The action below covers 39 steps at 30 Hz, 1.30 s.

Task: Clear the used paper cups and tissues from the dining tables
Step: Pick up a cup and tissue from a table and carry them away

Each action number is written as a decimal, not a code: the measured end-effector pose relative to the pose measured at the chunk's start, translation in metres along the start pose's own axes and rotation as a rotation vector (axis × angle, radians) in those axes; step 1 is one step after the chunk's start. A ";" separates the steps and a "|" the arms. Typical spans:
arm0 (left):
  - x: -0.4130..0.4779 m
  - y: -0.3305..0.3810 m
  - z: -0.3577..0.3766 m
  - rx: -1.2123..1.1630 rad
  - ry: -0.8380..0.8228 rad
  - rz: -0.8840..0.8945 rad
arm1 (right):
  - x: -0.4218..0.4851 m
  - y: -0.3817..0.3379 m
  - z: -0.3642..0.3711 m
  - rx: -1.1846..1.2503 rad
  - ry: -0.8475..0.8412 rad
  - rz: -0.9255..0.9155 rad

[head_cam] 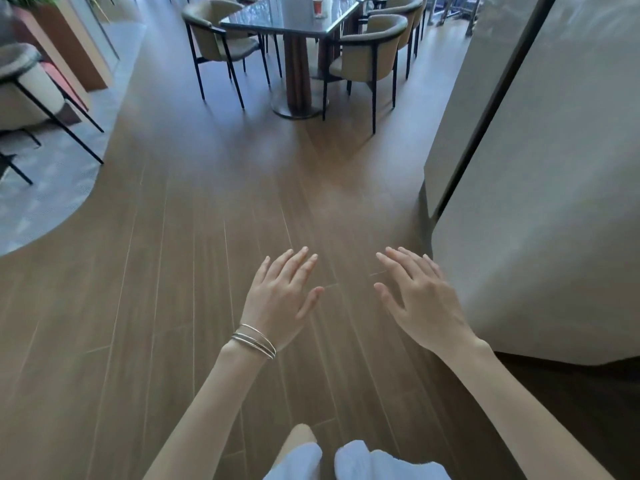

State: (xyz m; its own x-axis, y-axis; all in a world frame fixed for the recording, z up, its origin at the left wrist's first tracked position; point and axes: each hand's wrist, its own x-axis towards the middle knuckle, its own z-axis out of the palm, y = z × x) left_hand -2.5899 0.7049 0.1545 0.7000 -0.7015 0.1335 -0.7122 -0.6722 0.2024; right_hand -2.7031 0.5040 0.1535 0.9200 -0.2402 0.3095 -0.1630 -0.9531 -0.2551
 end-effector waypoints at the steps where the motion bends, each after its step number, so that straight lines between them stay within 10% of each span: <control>1: 0.013 -0.006 0.003 -0.002 -0.003 0.001 | 0.013 0.004 0.006 0.002 0.003 -0.005; 39: 0.680 -0.317 0.026 0.037 -0.030 0.097 | 0.690 0.133 0.195 0.002 -0.156 0.069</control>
State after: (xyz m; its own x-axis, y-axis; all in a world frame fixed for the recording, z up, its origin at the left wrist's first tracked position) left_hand -1.8896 0.4351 0.1556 0.6261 -0.7702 0.1218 -0.7785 -0.6084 0.1543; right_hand -2.0204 0.2474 0.1549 0.9508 -0.2735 0.1457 -0.2271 -0.9348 -0.2730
